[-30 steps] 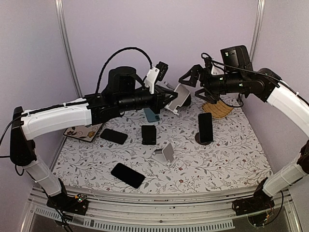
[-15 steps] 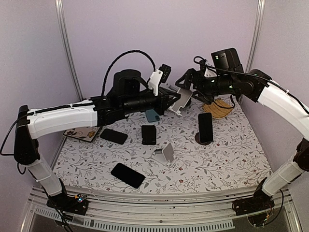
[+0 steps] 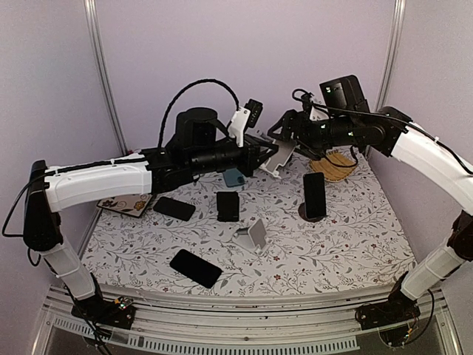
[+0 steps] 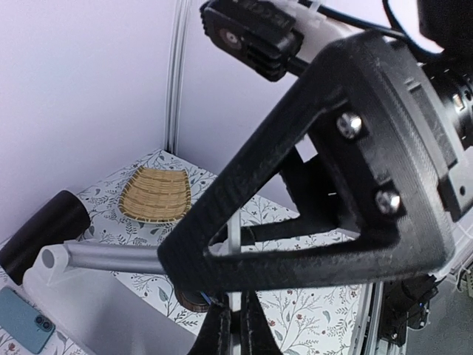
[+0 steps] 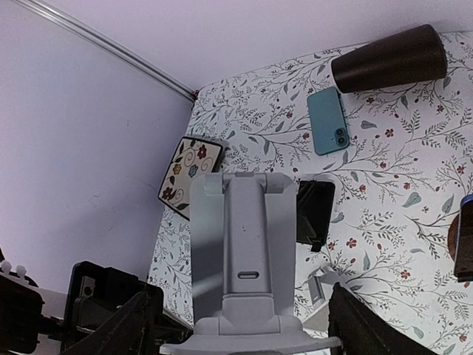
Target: Place the phone on the phone stand
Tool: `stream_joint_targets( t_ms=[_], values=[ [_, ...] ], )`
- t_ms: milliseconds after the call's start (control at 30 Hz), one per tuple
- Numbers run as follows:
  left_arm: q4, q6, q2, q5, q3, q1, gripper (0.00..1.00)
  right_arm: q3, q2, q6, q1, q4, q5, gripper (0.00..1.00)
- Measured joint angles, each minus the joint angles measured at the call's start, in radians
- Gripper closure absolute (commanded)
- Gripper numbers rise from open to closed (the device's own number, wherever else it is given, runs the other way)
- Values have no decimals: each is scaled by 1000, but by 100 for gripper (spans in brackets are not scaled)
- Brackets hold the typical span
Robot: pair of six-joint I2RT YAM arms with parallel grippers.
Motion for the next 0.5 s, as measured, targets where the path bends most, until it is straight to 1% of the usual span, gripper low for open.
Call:
stream_joint_targets(
  t_ms=[100,133,200,267,333,367,400,500],
  values=[
    [7,-6,0,8,0,0,100,0,10,-3,0,0,-16,23],
    [8,-7,0,11,0,0,100,0,15,-3,0,0,-22,27],
    [11,-8,0,17,0,2,100,0,20,-3,0,-2,-29,39],
    [11,-11,0,19,-1,3,100,0,22,-2,0,-3,-31,53],
    [19,-17,0,22,-6,8,100,0,23,-2,0,-5,-32,63],
    [18,-21,0,24,-7,10,96,1,24,-4,0,-6,-31,66],
    [18,-27,0,26,-9,12,87,2,27,-3,0,-7,-32,68],
    [29,-39,-2,32,-26,18,65,20,46,-11,0,-16,-26,69]
  ],
)
